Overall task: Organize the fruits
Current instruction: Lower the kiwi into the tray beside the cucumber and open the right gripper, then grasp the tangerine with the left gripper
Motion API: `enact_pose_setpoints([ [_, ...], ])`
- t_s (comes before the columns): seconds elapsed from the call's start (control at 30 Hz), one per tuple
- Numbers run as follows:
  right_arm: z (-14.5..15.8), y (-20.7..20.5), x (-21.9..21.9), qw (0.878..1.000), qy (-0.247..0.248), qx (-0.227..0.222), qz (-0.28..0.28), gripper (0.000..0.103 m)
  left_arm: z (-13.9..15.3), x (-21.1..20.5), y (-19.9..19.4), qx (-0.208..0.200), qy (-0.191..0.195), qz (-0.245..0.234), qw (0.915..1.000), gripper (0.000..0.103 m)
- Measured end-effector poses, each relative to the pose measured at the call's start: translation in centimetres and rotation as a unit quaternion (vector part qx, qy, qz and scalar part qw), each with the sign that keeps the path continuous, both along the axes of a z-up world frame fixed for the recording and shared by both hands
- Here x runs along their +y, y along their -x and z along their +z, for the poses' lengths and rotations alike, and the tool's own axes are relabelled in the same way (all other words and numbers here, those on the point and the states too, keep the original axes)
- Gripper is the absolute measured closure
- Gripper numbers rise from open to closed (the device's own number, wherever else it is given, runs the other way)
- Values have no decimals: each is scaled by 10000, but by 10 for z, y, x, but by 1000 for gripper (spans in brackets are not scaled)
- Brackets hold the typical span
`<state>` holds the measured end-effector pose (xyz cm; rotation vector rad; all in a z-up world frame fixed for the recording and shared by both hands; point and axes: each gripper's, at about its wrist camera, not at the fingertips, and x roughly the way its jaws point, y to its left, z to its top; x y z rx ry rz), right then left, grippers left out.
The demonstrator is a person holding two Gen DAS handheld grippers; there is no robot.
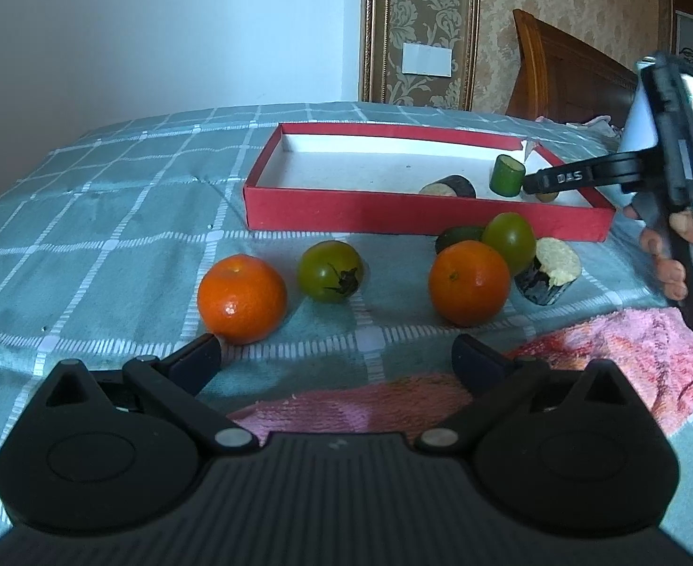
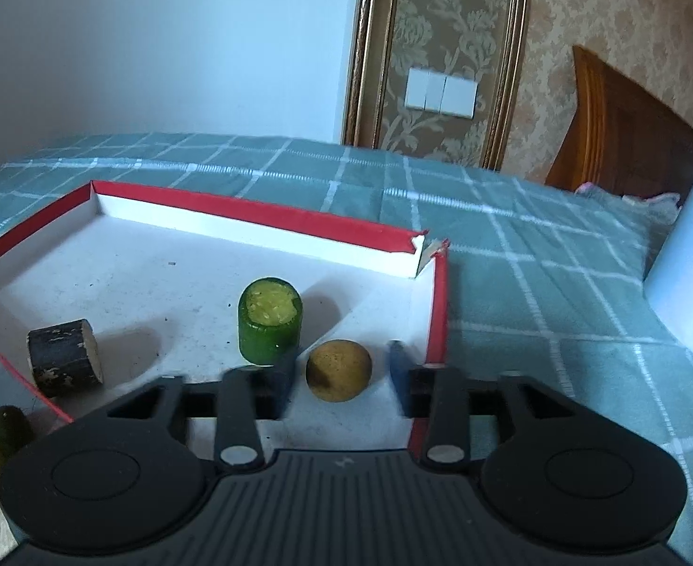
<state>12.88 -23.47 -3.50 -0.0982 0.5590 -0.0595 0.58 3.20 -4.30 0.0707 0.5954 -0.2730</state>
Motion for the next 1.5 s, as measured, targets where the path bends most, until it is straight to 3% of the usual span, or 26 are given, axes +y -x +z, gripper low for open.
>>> enact_pose_setpoints([
  [0.17,9,20,0,9996,-137,-232,-31,33,0,0,0,4,0,35,10000,0],
  [0.2,10,24,-1,9995,-160,-228,-121,24,0,0,1,0,5,44,10000,0],
  [0.23,11,27,-1,9995,-183,-208,-171,21,0,1,1,-21,12,76,10000,0],
  [0.43,11,68,-23,9957,-874,-248,-203,21,2,5,7,-192,-45,339,9992,0],
  [0.67,-1,78,-33,9937,-1098,-2,-209,21,5,16,4,-452,-354,720,9957,0],
  [0.87,-5,79,-22,9963,-851,91,-47,21,6,17,-10,-387,-421,685,9960,17],
  [0.93,-6,78,-20,9970,-768,105,-50,21,6,17,-16,-292,-389,604,9970,30],
  [1.1,-10,74,-19,9968,-749,278,-55,21,6,27,-27,-11,-3,450,9990,44],
  [1.23,-11,73,-18,9968,-726,331,-43,20,7,27,-29,15,64,406,9992,58],
  [1.3,-11,72,-17,9968,-715,355,-32,20,7,28,-29,2,62,452,9990,63],
  [1.5,-12,73,-14,9972,-642,383,-6,18,8,35,-28,3,235,518,9984,63],
])
